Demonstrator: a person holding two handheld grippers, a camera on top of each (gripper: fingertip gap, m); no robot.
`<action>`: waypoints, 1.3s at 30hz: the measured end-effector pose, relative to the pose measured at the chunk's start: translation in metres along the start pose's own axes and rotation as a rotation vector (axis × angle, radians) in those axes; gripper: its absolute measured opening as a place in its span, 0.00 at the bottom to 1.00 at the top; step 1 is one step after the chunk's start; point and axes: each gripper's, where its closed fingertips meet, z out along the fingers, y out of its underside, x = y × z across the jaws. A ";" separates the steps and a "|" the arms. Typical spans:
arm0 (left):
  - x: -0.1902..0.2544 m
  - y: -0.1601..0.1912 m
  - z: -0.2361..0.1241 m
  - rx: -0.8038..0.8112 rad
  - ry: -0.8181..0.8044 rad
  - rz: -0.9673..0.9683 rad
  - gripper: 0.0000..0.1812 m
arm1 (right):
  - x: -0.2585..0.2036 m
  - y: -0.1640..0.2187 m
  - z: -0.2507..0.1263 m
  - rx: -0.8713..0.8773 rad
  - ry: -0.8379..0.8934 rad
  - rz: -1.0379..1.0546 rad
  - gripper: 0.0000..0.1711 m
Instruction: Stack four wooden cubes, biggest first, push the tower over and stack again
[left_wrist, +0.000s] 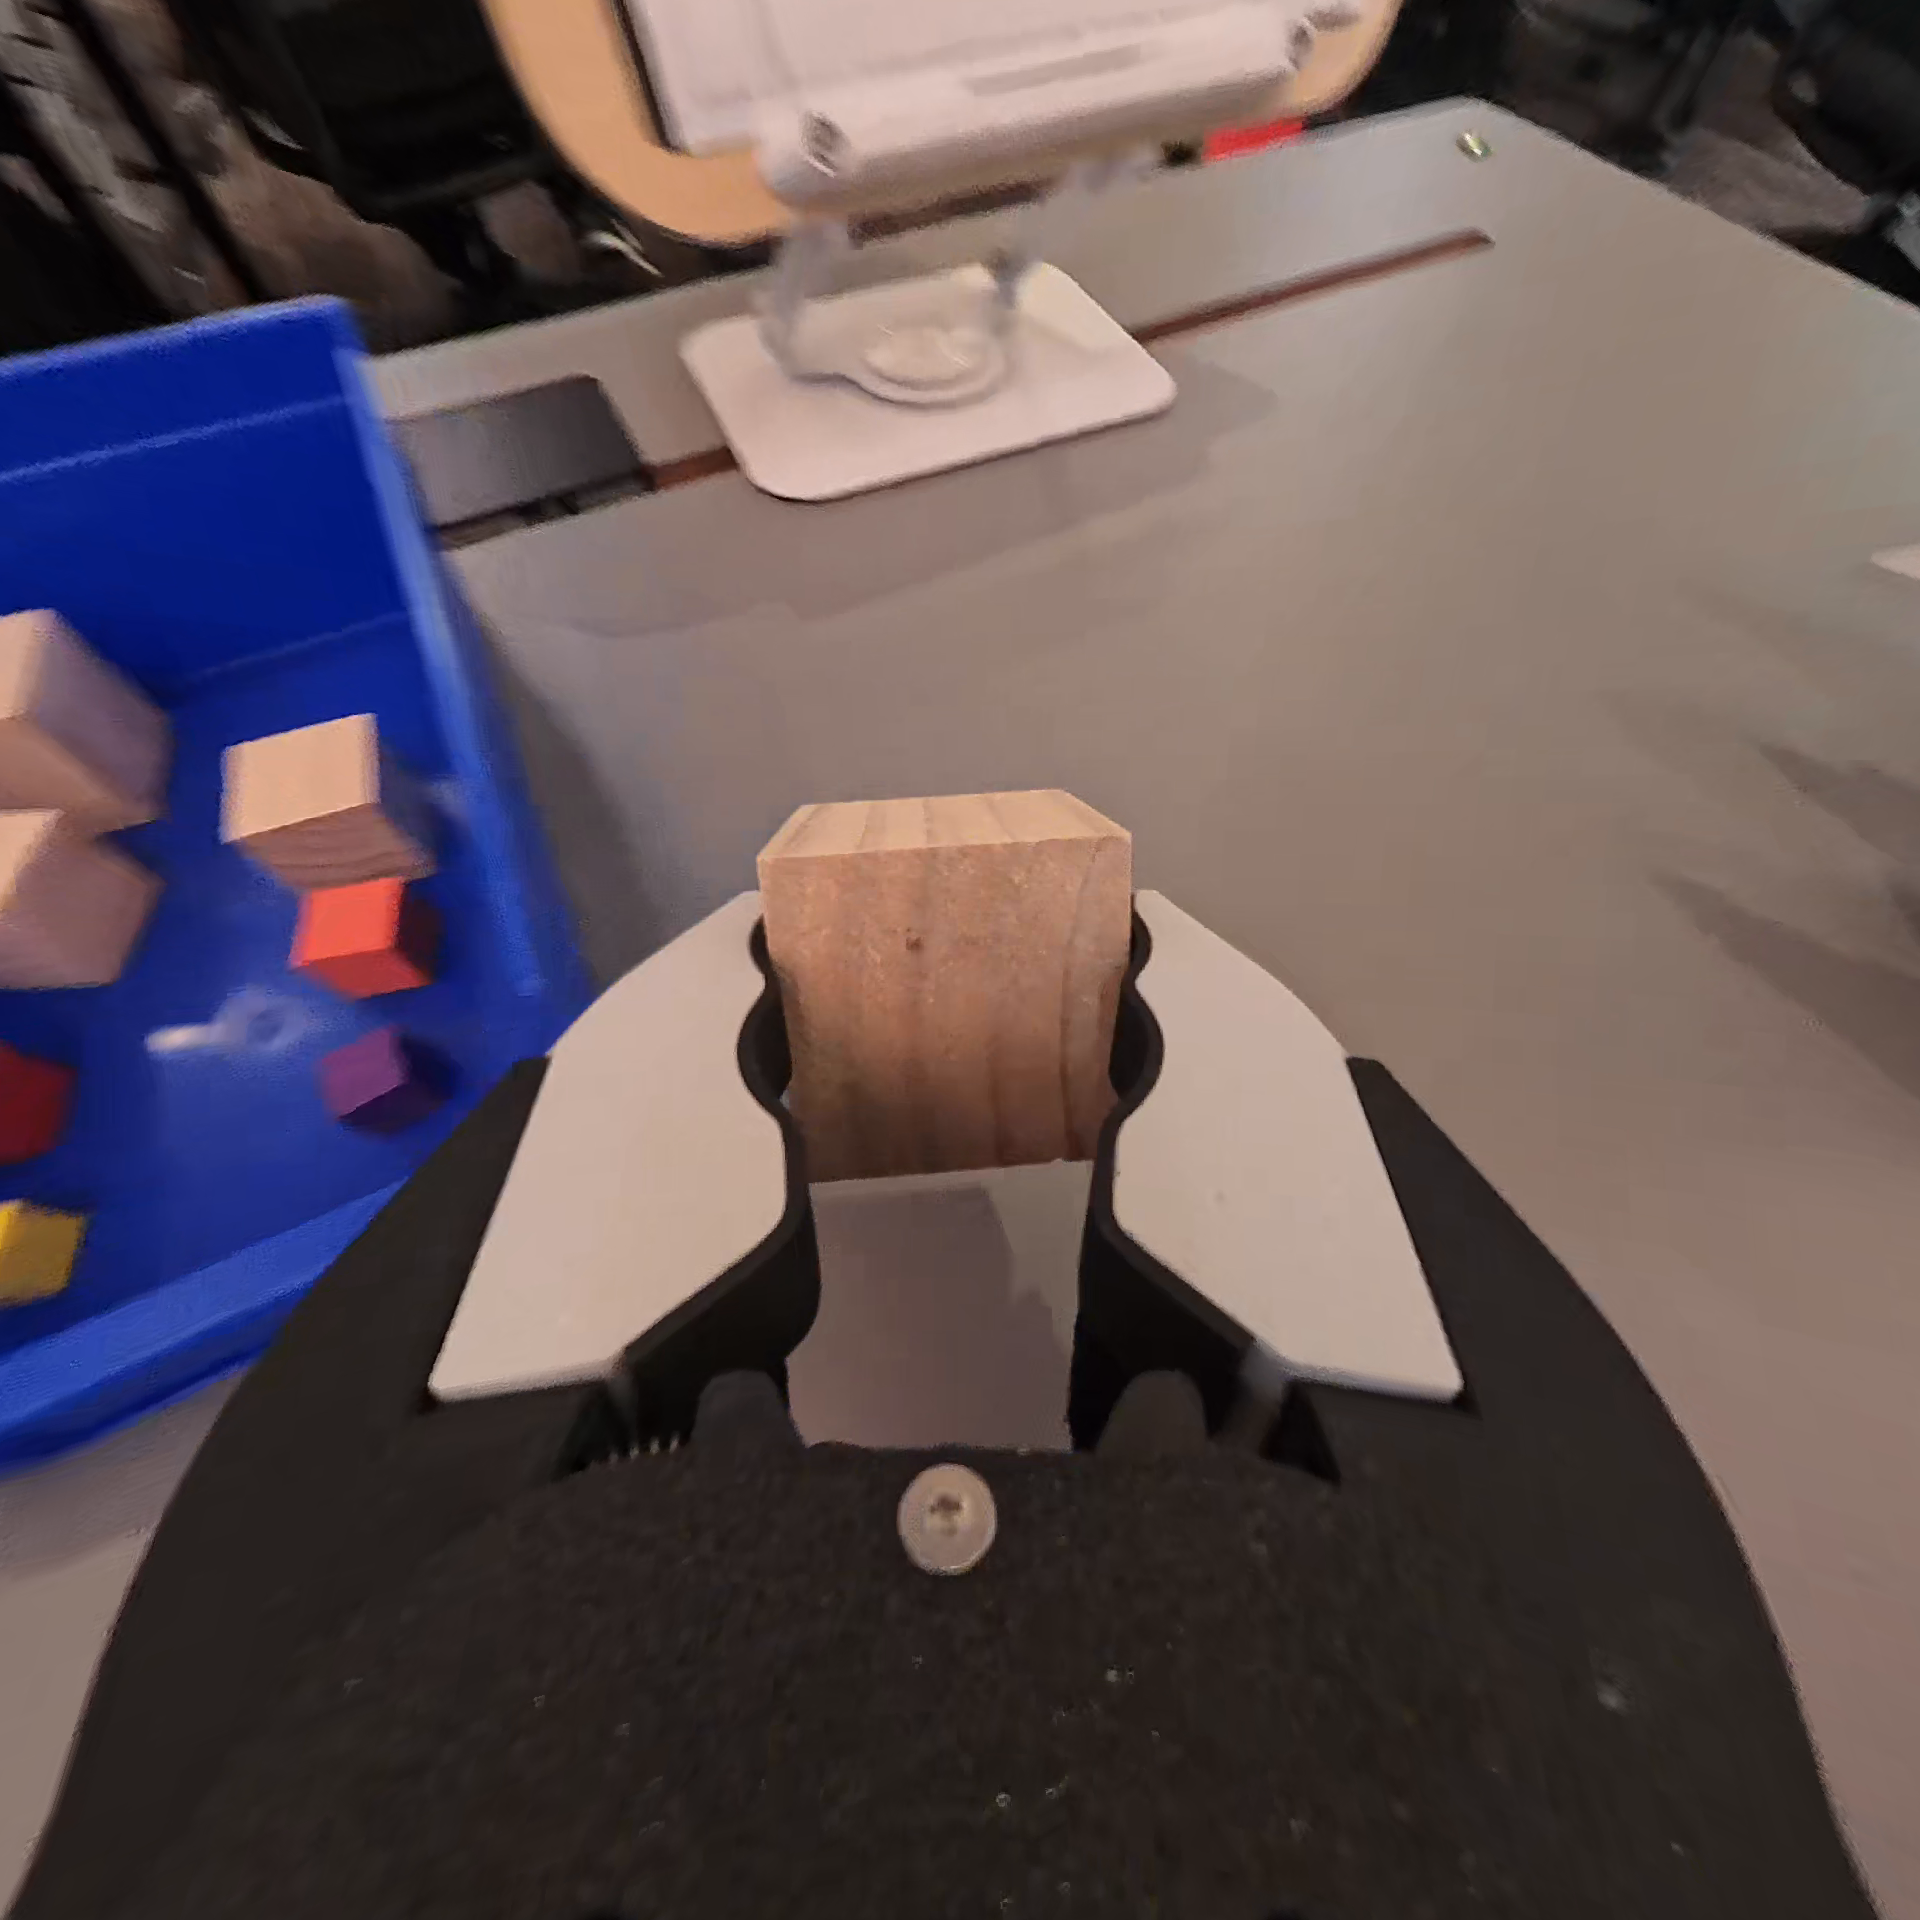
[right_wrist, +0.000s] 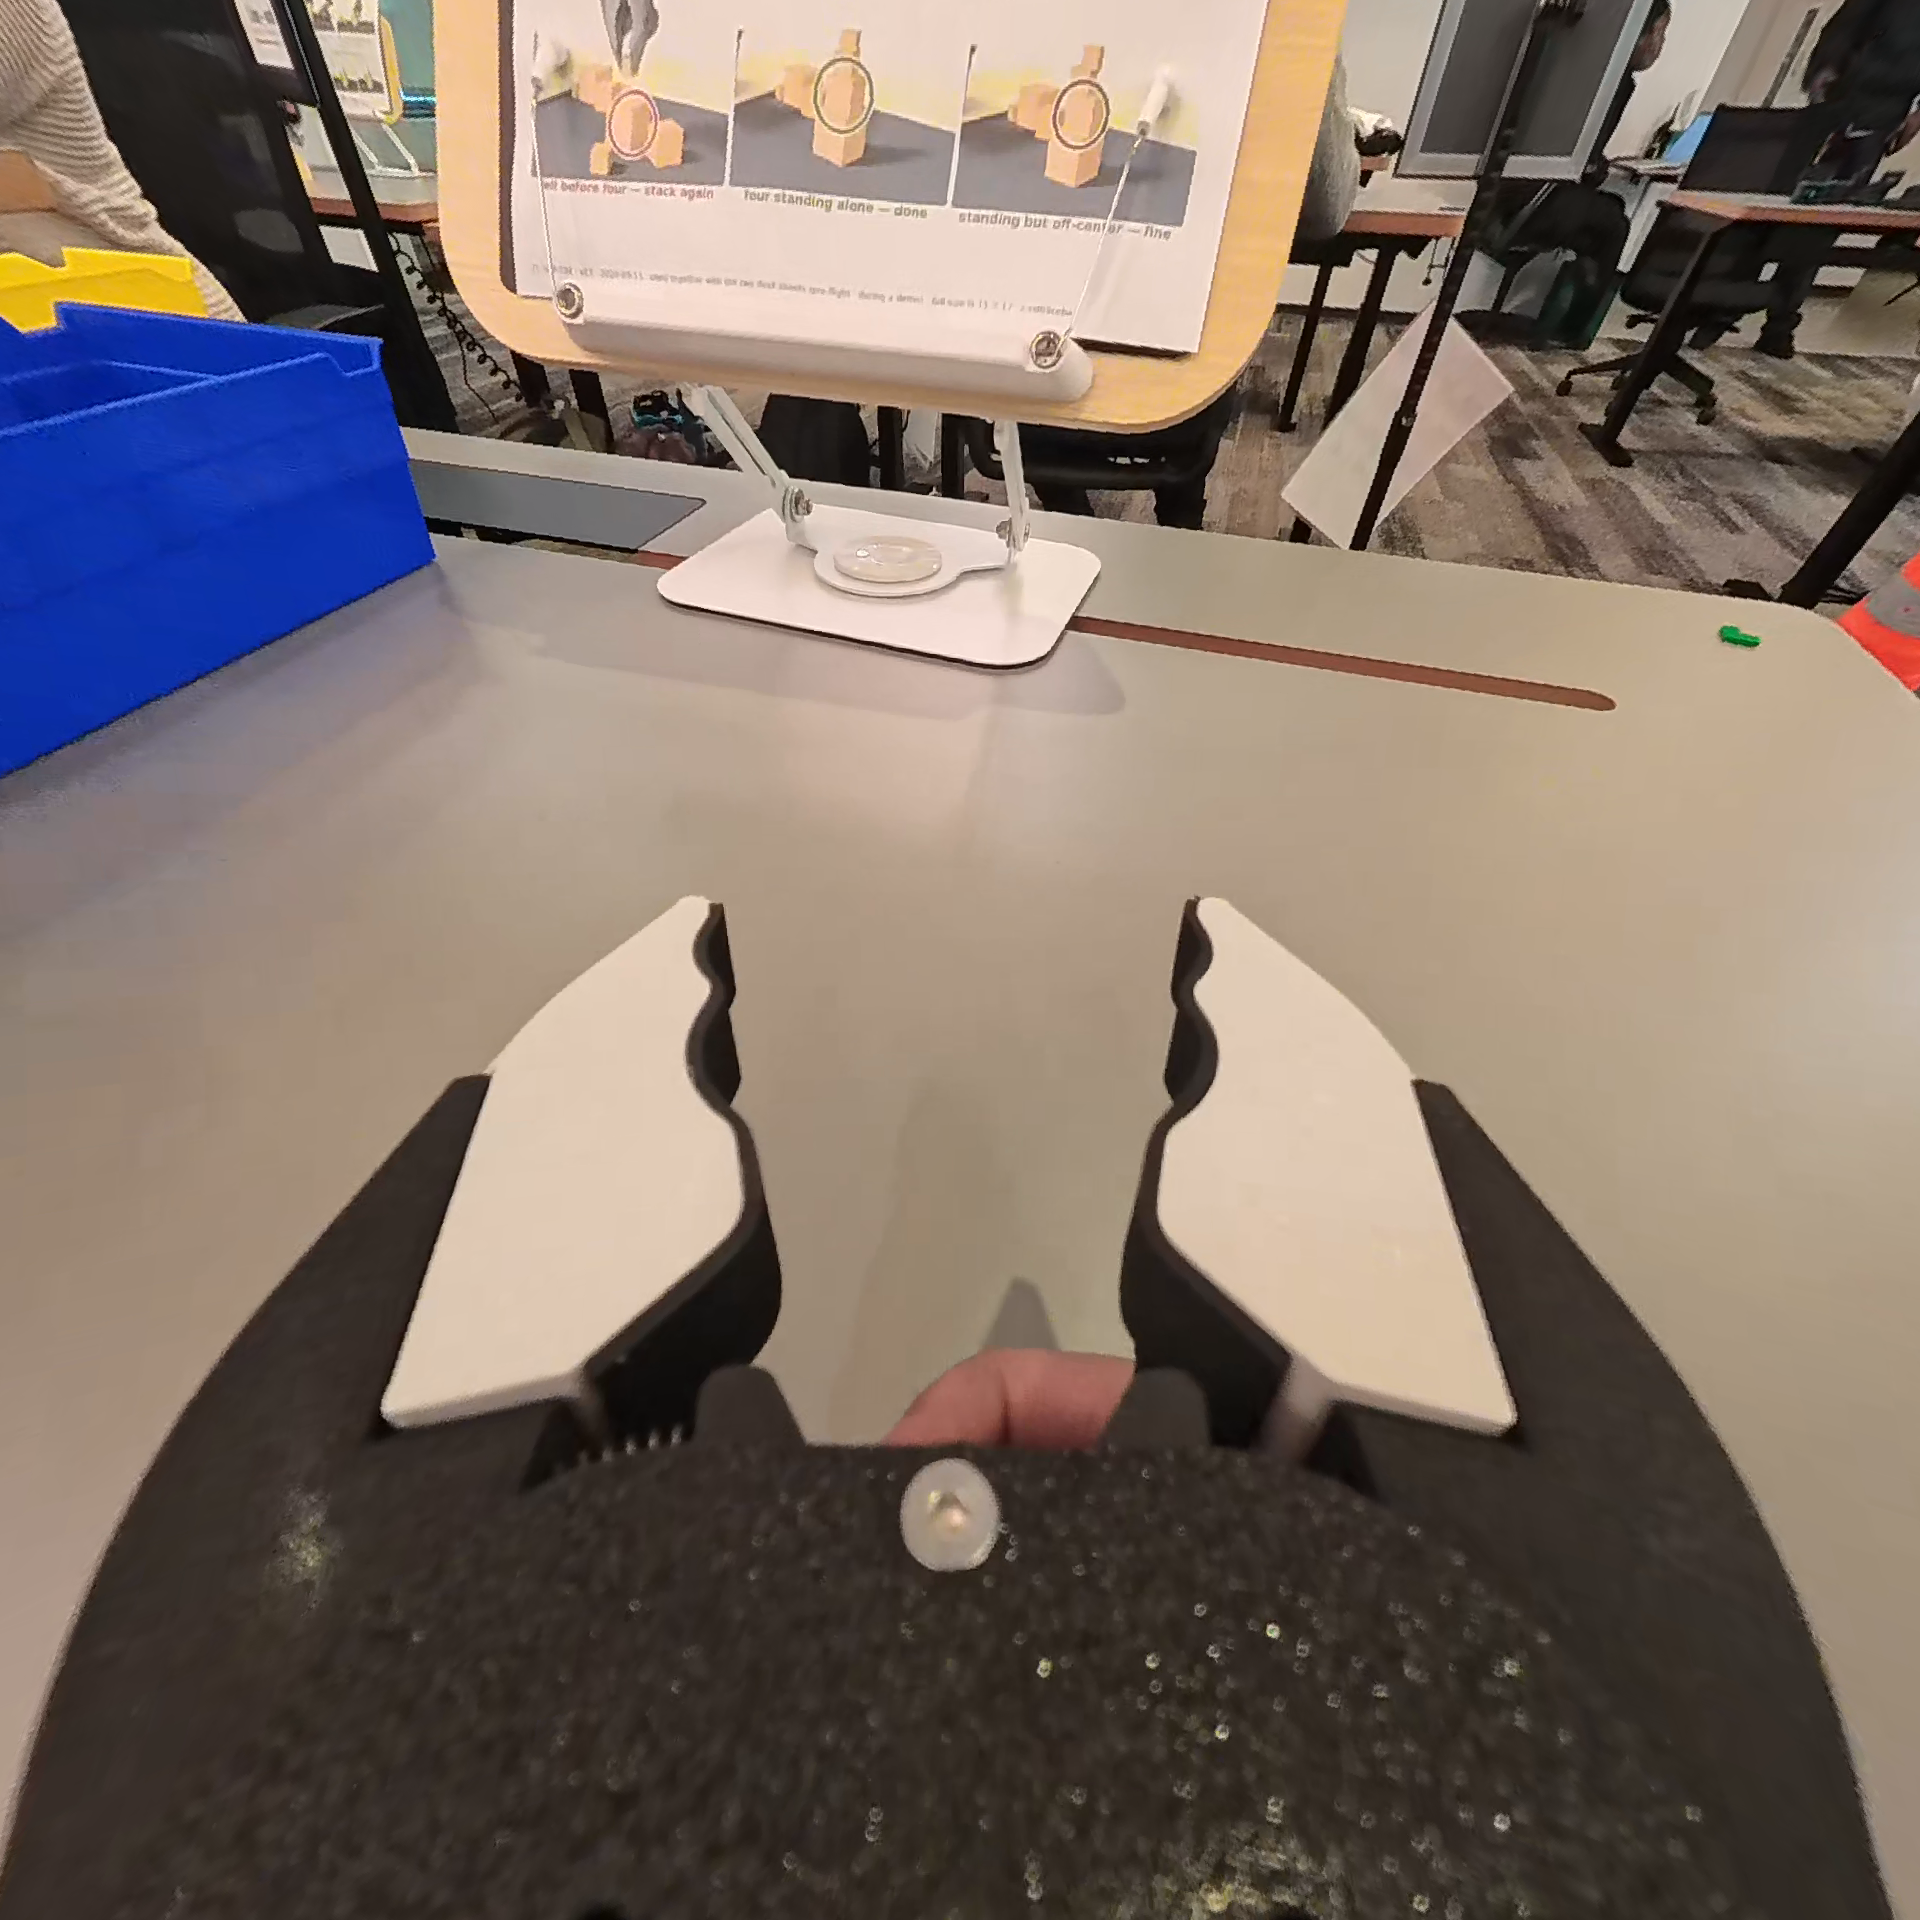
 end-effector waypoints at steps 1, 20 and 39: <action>0.010 0.000 0.011 -0.030 0.029 0.035 0.33 | 0.000 0.000 0.000 -0.001 0.000 -0.002 0.47; 0.121 0.003 0.183 -0.657 0.412 0.580 0.33 | 0.016 0.008 0.001 -0.035 0.006 0.013 0.47; 0.036 0.016 -0.013 0.126 -0.044 -0.078 0.52 | 0.000 0.017 0.001 -0.069 -0.032 -0.014 0.46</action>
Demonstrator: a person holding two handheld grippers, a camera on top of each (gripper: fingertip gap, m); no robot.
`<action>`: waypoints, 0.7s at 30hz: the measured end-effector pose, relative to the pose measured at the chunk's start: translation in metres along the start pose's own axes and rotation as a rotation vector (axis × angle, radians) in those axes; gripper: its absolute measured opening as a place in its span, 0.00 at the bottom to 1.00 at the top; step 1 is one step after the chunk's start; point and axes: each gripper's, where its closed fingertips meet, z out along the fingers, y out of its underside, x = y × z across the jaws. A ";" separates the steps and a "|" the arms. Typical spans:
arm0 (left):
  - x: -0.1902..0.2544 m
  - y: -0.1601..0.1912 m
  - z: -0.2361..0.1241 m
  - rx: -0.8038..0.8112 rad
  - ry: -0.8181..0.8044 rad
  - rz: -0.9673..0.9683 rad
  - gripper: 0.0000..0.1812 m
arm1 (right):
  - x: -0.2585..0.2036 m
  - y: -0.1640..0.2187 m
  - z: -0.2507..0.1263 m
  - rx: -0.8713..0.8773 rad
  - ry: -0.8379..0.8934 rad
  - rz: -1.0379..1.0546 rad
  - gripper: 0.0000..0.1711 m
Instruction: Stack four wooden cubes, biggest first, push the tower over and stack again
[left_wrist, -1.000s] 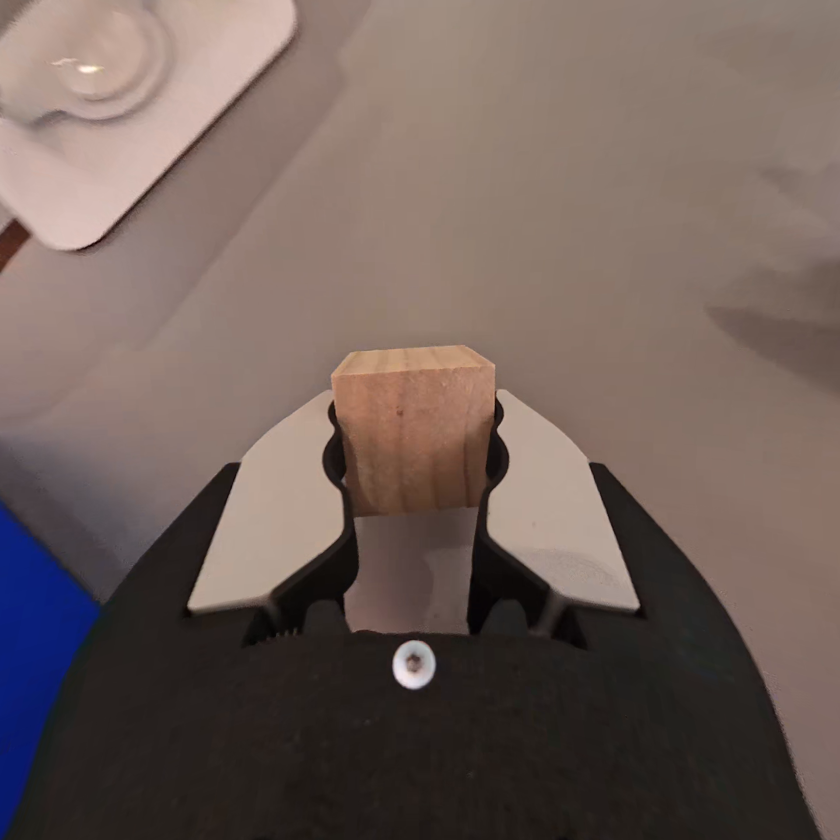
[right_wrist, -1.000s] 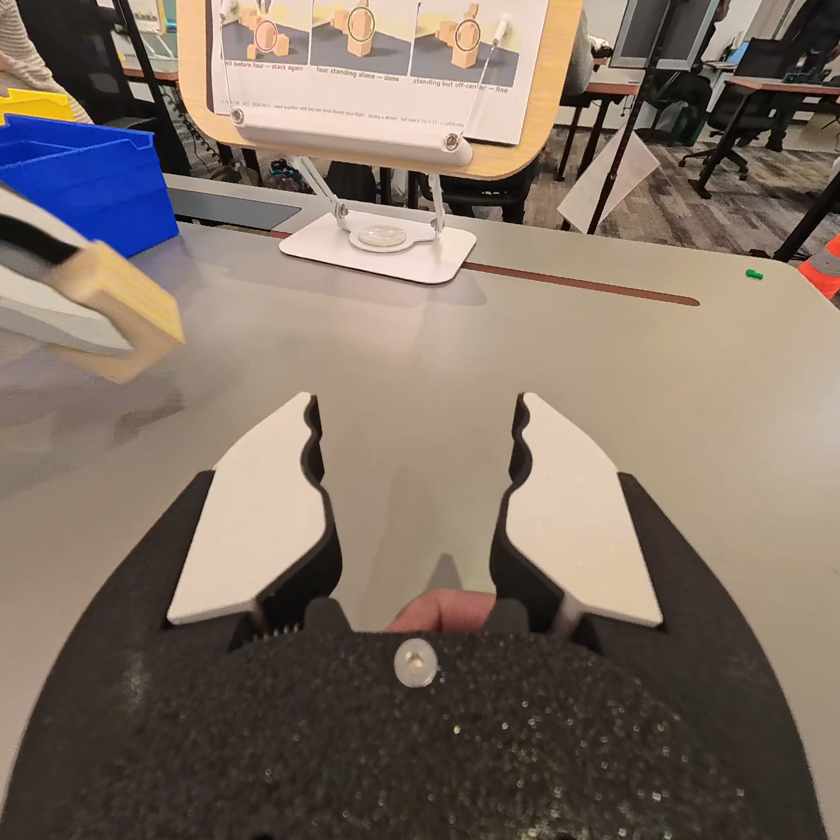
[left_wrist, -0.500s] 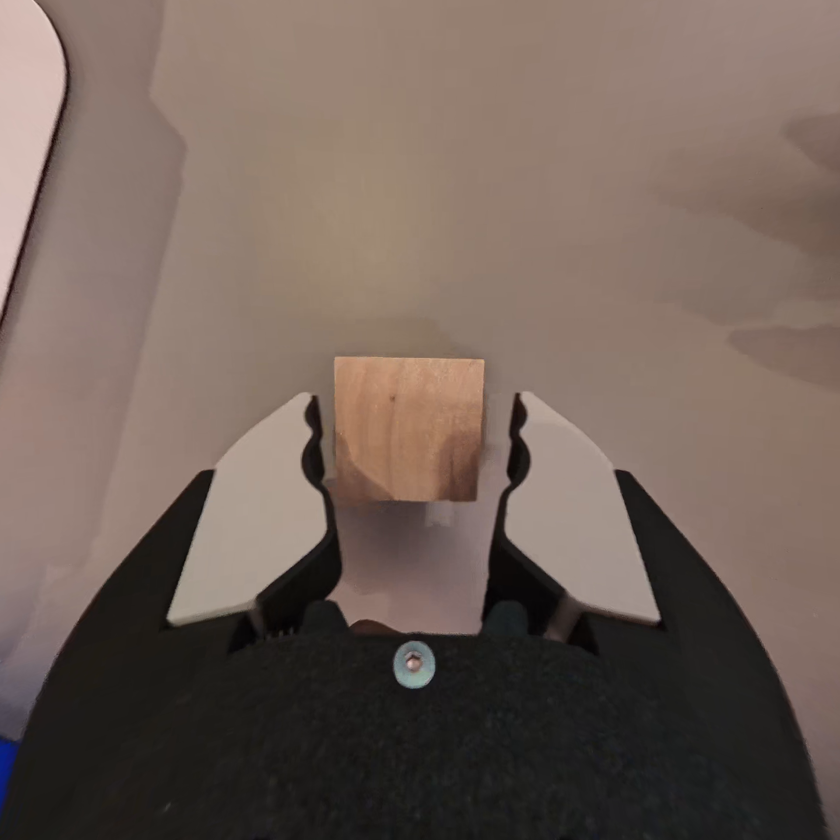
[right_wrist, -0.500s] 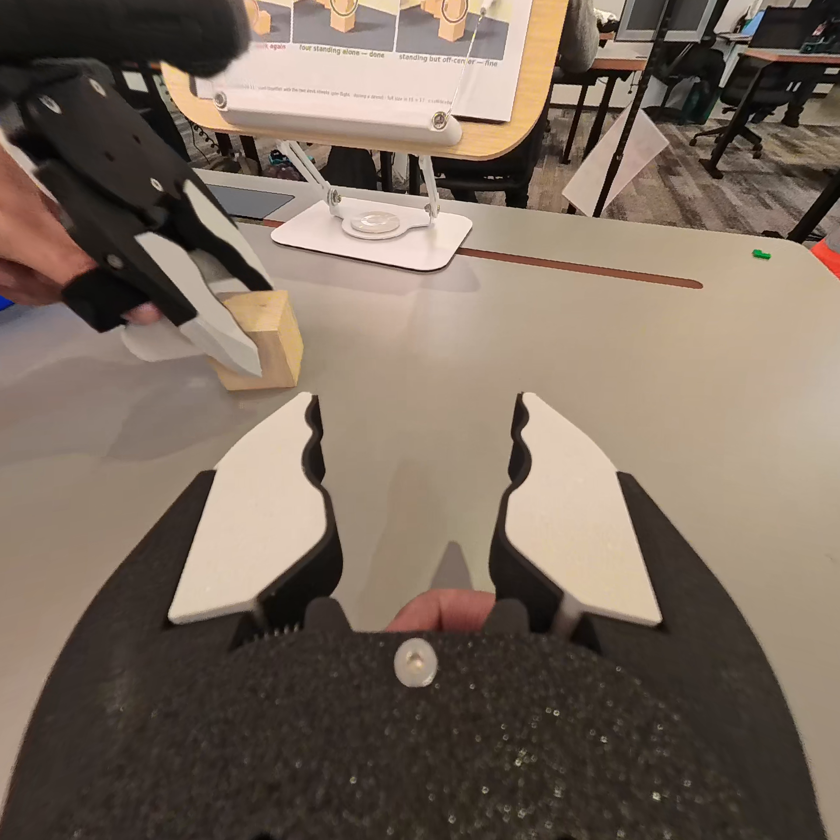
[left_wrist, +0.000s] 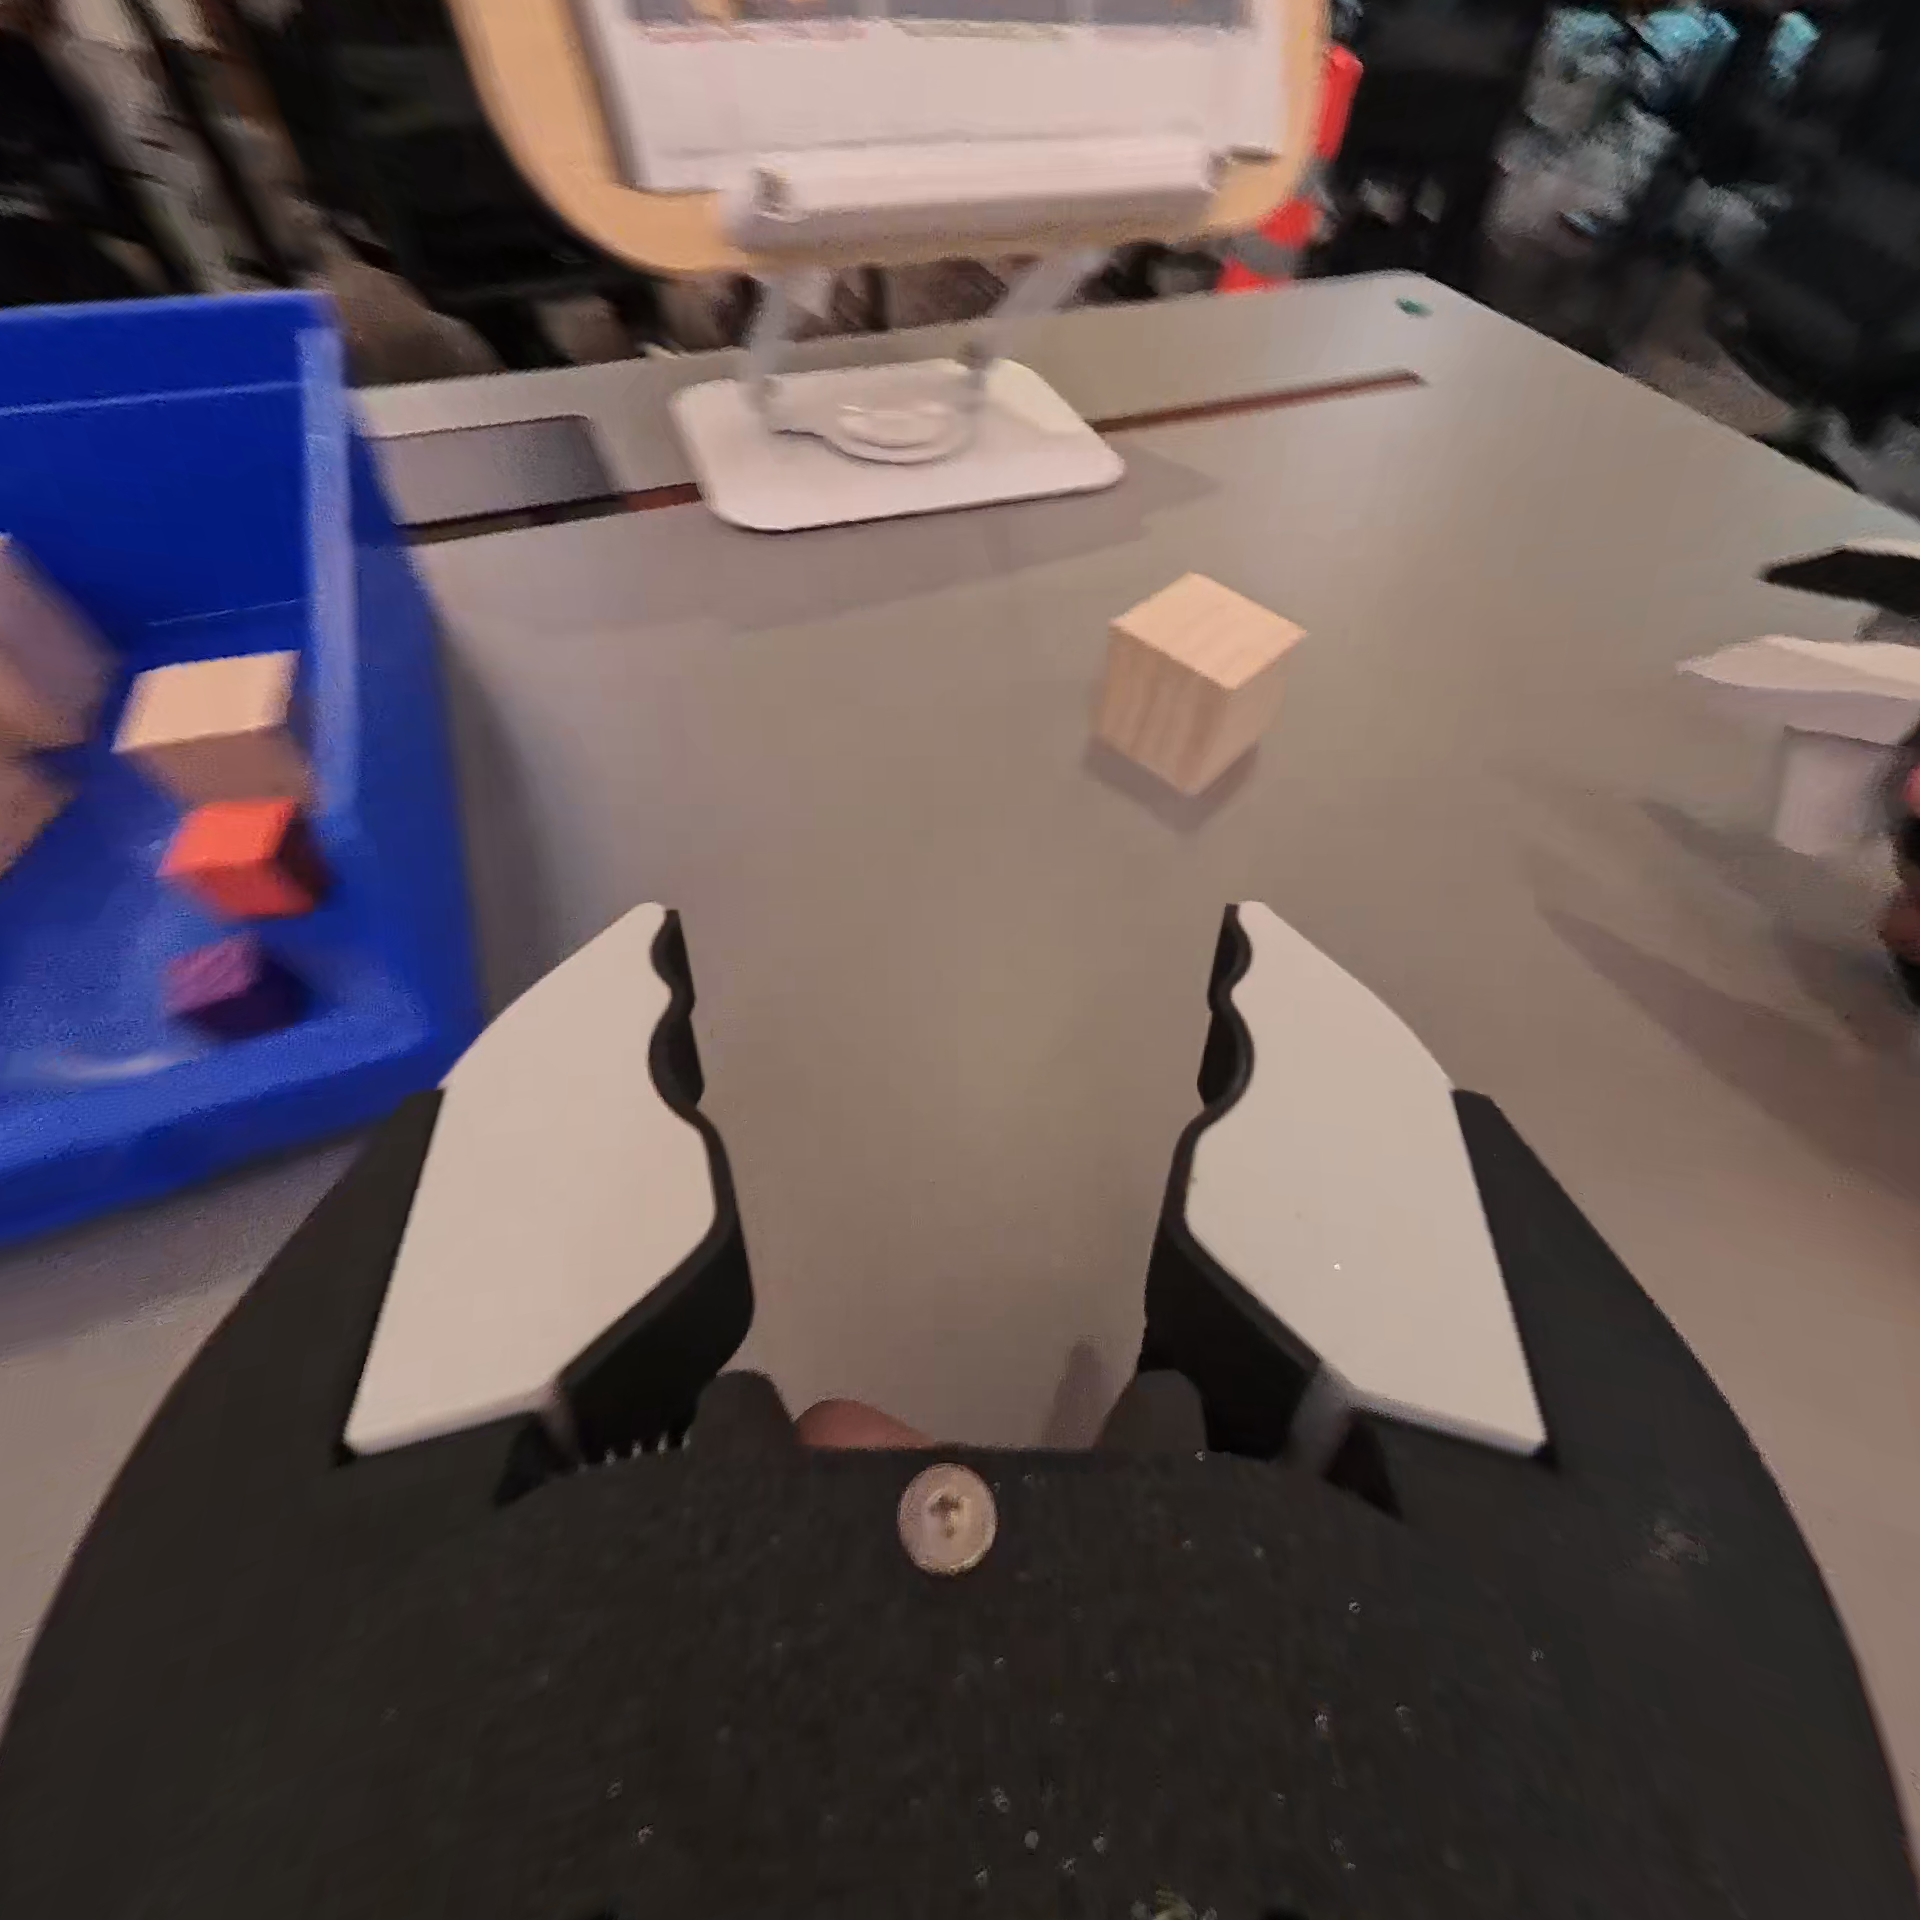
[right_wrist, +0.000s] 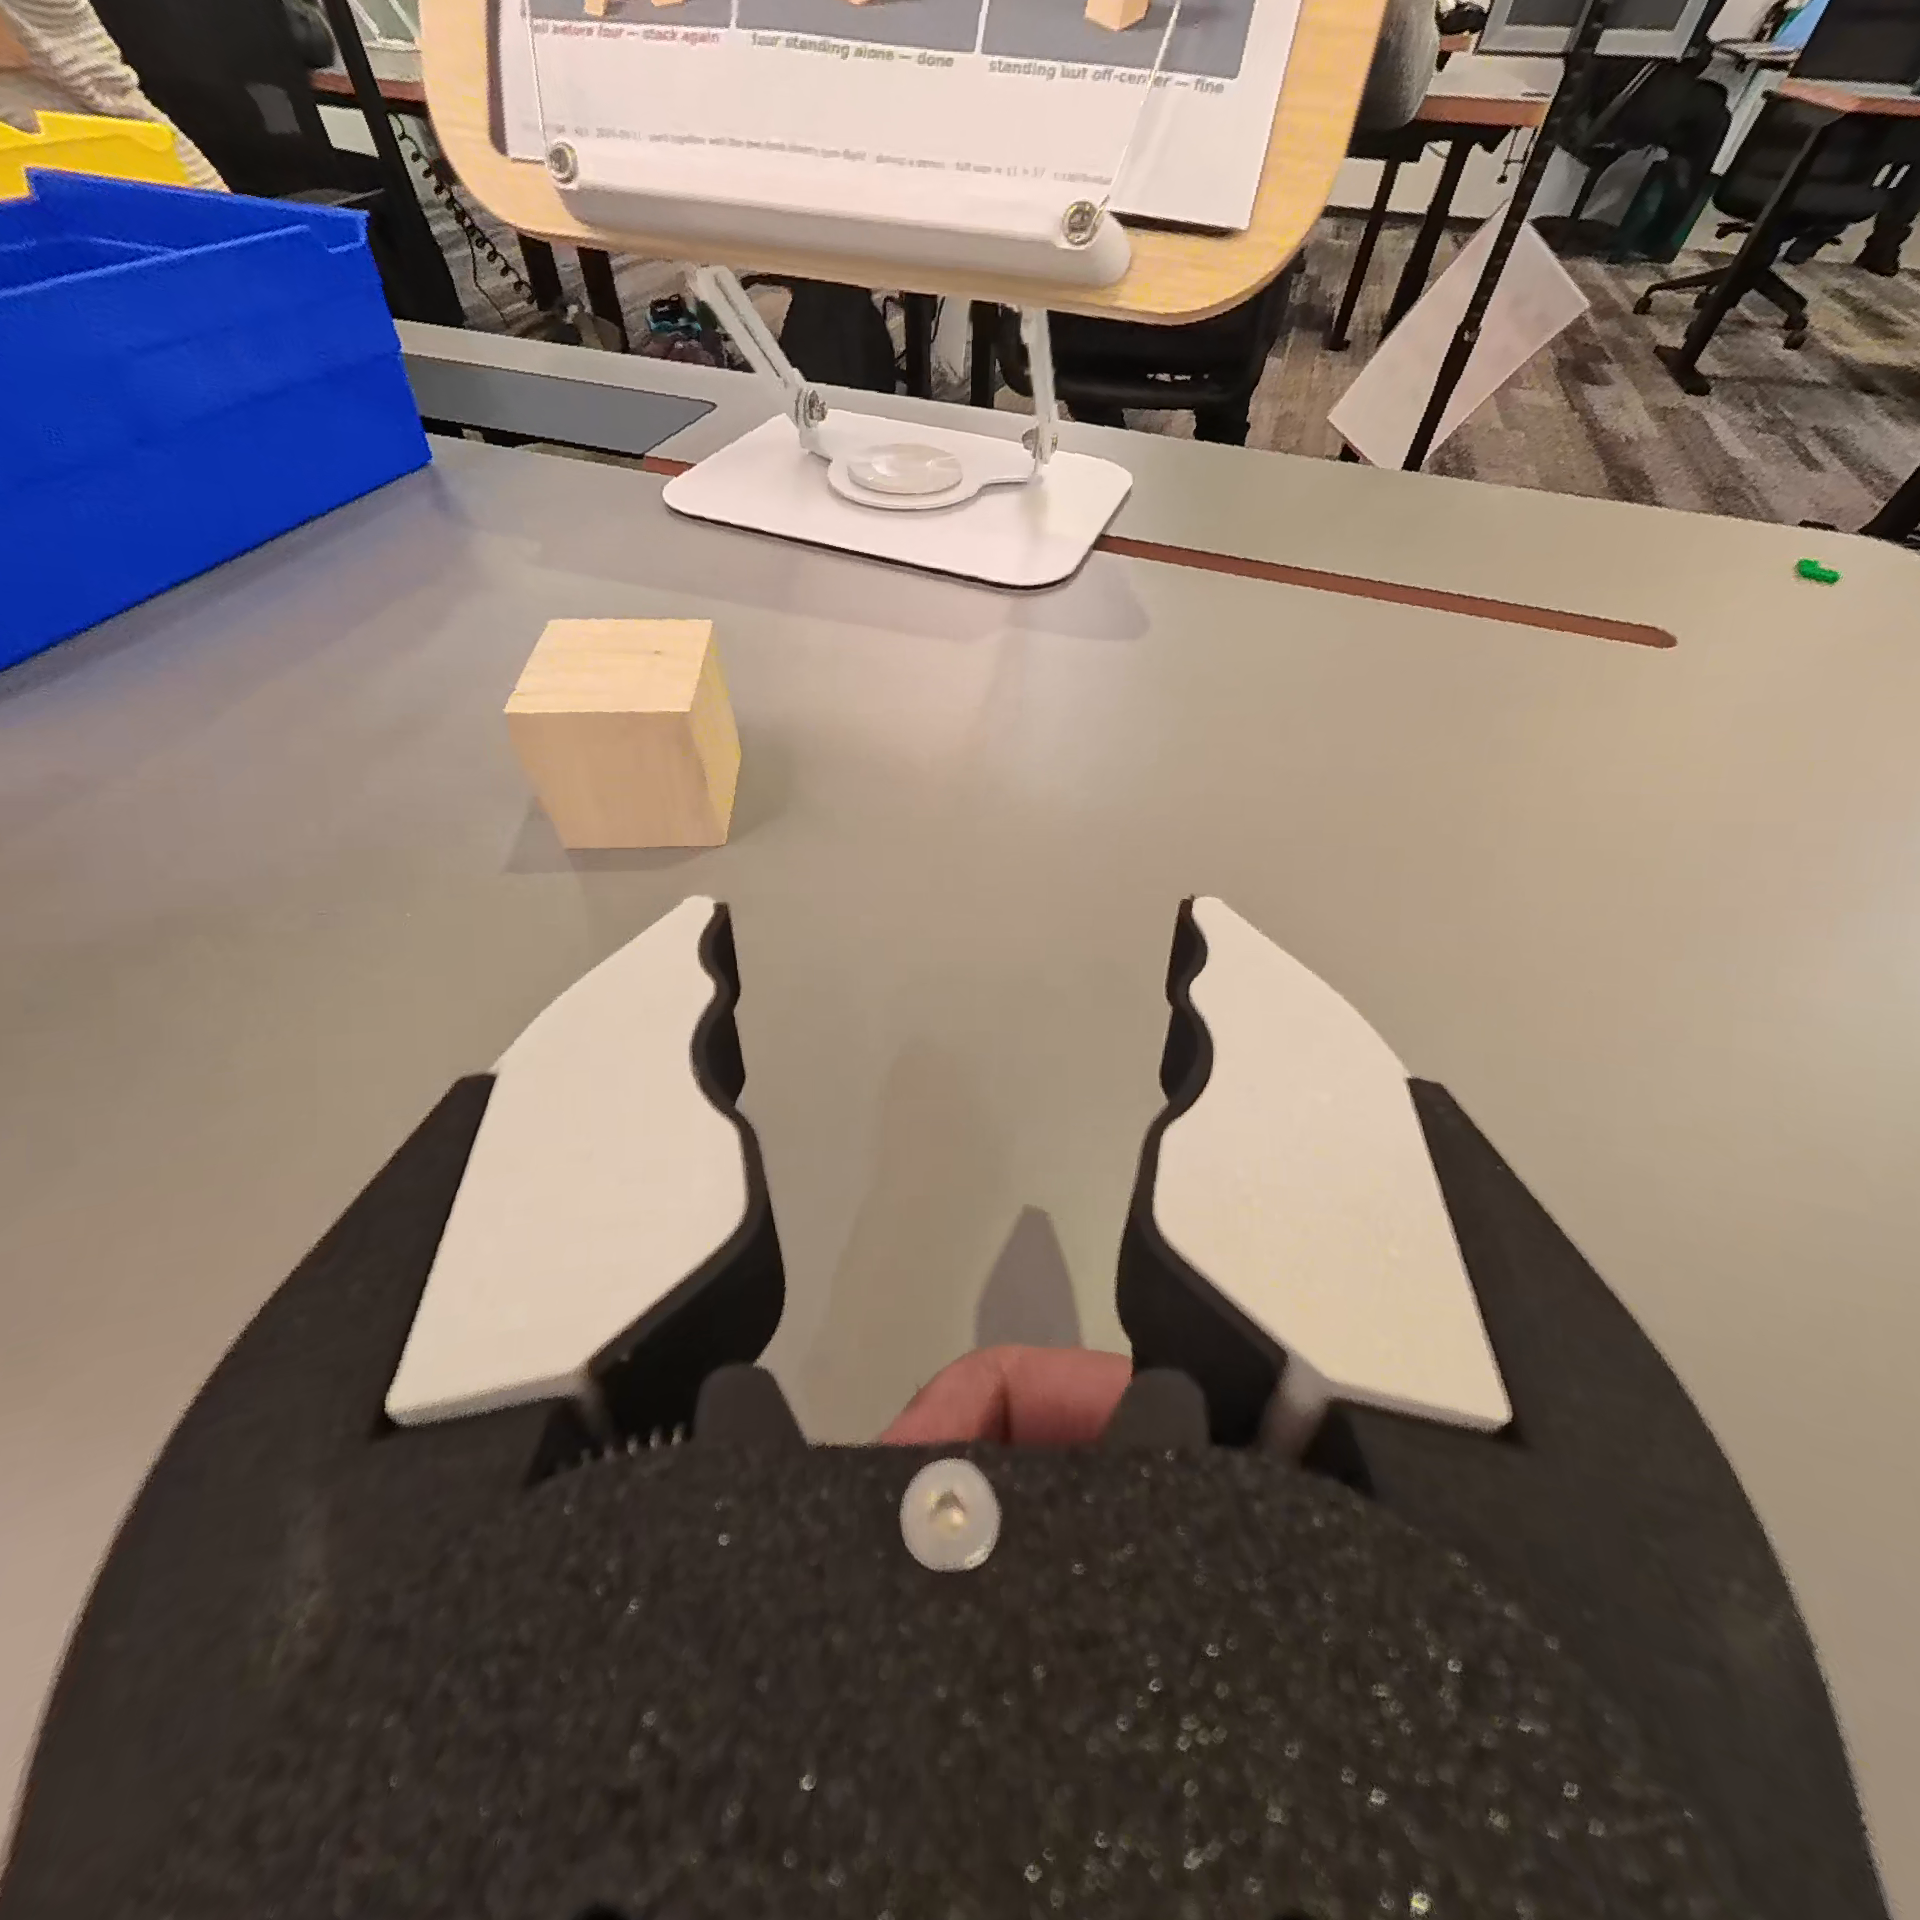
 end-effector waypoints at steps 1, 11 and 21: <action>-0.009 0.006 -0.012 0.029 -0.037 -0.019 0.52 | -0.001 0.000 0.000 -0.001 -0.001 -0.004 0.46; -0.079 0.023 -0.057 0.042 -0.206 -0.136 0.50 | -0.008 0.004 0.002 -0.014 -0.007 -0.019 0.46; -0.201 -0.050 0.052 -0.253 -0.175 -0.094 0.46 | -0.005 0.004 0.003 -0.013 -0.011 -0.010 0.46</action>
